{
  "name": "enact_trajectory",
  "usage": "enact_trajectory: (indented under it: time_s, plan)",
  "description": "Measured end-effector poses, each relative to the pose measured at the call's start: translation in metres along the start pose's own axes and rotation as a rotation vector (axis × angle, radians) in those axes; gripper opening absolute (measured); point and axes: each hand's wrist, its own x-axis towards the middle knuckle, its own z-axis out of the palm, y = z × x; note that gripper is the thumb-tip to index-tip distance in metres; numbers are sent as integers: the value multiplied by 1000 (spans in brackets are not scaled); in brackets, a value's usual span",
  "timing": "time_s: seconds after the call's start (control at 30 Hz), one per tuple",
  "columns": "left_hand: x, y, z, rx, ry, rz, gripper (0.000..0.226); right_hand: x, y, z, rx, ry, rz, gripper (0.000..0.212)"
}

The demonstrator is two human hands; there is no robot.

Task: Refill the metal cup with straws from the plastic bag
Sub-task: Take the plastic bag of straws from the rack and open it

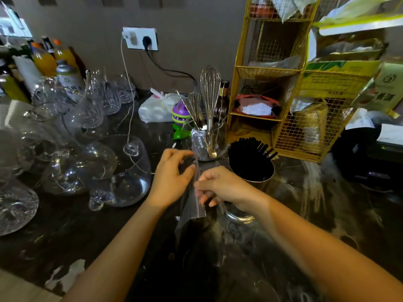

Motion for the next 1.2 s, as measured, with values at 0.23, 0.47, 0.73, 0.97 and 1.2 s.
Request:
enact_trajectory:
  time_s: [0.23,0.47,0.73,0.97,1.2]
  plan:
    - [-9,6,-12,-194,-444,-307,35,4,3,3,-4,10,-51,30]
    - [-12,6,-15,-308,-551,-340,32,9,8,9,-29,7,-101,25]
    - [-11,12,-15,-340,-596,-340,33,10,12,12,77,42,-109,23]
    - [-9,12,-15,-442,-559,-271,34,8,9,8,140,28,-132,21]
    - [-4,16,-12,-549,-403,-259,36,6,3,0,313,14,-175,29]
